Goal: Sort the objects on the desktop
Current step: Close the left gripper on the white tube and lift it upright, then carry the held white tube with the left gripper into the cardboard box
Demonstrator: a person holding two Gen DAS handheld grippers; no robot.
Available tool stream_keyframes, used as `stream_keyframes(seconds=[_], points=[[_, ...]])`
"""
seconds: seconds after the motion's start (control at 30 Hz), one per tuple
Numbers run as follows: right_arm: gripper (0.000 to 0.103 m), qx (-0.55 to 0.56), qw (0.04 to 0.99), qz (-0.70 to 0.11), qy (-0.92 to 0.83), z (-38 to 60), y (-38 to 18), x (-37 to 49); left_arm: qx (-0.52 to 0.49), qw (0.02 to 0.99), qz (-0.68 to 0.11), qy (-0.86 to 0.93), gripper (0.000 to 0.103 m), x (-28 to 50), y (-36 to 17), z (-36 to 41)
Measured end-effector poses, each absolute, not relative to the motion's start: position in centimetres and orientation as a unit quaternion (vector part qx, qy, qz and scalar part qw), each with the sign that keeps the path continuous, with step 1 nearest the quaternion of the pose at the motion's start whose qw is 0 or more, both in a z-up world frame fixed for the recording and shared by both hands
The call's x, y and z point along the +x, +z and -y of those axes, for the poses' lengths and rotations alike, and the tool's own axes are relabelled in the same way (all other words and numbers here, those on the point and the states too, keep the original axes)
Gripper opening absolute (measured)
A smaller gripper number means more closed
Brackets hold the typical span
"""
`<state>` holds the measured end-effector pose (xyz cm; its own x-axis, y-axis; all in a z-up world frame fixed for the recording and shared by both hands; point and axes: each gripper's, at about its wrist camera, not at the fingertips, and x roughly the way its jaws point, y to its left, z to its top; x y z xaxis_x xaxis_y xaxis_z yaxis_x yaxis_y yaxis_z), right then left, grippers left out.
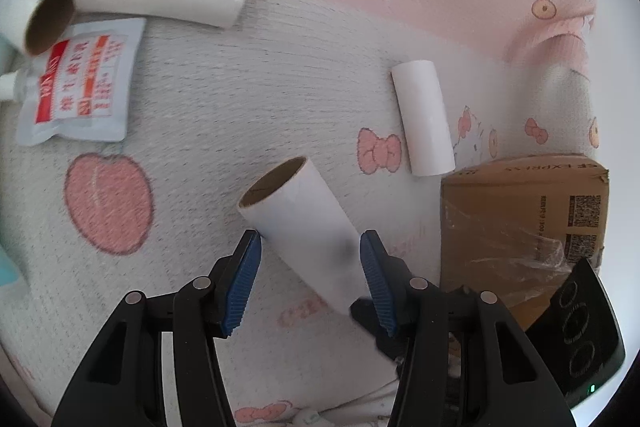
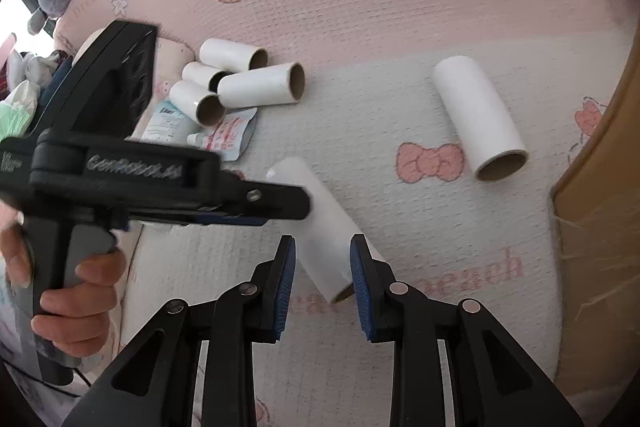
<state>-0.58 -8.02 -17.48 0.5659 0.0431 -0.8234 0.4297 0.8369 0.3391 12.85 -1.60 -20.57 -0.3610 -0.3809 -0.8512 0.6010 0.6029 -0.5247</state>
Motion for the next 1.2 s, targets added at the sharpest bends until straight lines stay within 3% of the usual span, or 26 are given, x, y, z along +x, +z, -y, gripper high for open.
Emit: stream_keyframes(seconds=[0.27,0.3,0.93,1.2], points=[[0.024,0.260,0.838,-0.463,-0.129,8.3,-18.5,-0.5,0.077,0.530,-0.718,-0.446,0.054,11.7,-22.4,3.7],[0.028,0.272,0.832,-0.468,-0.124,8.5,-18.9,-0.5,0.085,0.529,-0.718,-0.445,0.052,11.5,-22.7,3.8],[0.033,0.301,0.839,-0.442,-0.103,8.1,-19.5,-0.5,0.197,0.575,-0.589,-0.533,0.048,8.4,-18.4,4.1],[0.037,0.311,0.834,-0.443,-0.106,8.5,-20.1,-0.4,0.206,0.569,-0.587,-0.537,0.048,8.3,-18.1,4.0]])
